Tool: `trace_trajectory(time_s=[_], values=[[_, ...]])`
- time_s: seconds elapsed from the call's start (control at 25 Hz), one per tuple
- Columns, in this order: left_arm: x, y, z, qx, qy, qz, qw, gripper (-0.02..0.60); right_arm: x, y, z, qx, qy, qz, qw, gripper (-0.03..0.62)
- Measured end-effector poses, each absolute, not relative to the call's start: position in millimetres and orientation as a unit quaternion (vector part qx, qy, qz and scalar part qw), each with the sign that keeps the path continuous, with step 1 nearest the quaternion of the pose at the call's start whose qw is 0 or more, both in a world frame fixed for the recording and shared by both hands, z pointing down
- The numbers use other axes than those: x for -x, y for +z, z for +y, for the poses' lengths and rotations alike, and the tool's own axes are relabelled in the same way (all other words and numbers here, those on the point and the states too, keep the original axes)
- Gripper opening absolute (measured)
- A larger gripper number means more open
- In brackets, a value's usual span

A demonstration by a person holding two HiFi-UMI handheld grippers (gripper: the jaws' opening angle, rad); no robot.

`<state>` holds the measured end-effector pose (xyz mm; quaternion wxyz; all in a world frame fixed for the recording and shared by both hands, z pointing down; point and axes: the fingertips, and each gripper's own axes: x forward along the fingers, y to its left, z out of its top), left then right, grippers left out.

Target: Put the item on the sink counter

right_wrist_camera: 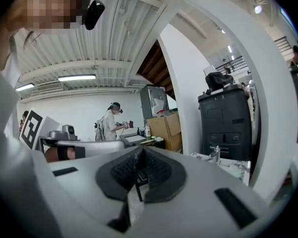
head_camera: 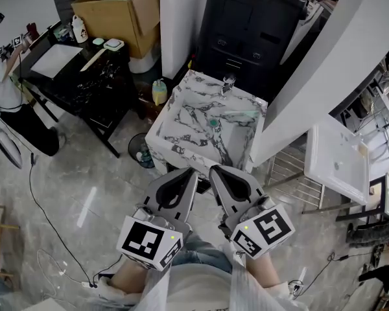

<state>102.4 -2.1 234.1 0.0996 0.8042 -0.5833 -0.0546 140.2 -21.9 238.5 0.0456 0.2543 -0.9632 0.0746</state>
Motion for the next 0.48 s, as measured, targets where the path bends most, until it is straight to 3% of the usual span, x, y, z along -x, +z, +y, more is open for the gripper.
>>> trace_trajectory(time_s=[0.48], values=[[-102.1,239.1,-3.6,-0.813,-0.041,-0.573,0.093,0.015,-141.4,244.2,-22.9,-0.256,0.076,-0.962,0.056,0.008]])
